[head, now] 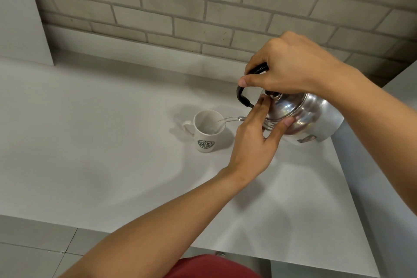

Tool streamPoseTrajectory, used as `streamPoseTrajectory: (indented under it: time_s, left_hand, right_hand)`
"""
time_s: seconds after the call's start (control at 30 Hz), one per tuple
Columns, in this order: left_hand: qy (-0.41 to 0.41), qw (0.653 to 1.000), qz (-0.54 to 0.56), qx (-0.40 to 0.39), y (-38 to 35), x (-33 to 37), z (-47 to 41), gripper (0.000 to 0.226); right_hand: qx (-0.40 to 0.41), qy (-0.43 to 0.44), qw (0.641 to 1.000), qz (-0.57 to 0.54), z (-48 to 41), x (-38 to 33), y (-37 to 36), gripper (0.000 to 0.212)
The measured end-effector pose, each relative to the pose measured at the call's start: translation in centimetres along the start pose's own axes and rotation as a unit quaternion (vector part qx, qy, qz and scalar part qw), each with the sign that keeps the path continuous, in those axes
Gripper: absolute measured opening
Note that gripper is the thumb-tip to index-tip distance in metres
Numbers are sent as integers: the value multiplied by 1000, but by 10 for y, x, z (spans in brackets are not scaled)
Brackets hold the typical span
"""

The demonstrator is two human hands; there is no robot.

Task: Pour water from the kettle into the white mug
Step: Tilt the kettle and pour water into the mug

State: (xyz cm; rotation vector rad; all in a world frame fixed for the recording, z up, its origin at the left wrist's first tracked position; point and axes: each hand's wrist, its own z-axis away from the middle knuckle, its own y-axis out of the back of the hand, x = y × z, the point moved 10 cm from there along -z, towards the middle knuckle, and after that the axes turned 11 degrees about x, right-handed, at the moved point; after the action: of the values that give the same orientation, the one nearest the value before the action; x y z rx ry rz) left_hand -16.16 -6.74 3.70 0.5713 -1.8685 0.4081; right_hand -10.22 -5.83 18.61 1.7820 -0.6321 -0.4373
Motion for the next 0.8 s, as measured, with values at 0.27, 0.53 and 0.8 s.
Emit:
streamPoseTrajectory:
  time_s: [0.27, 0.53, 0.8]
  left_hand:
    - [-1, 1000, 3, 5, -1, 1, -3, 57]
    - [-7, 1000, 18, 11, -1, 4, -6, 57]
    - [-12, 1000, 18, 22, 1, 6, -8, 54]
  right_hand:
    - [-15, -4, 1000, 11, -2, -3, 2, 40]
    - [-23, -1, 1000, 17, -6, -7, 4, 39]
    - [-24, 8, 999, 22, -9, -10, 5, 40]
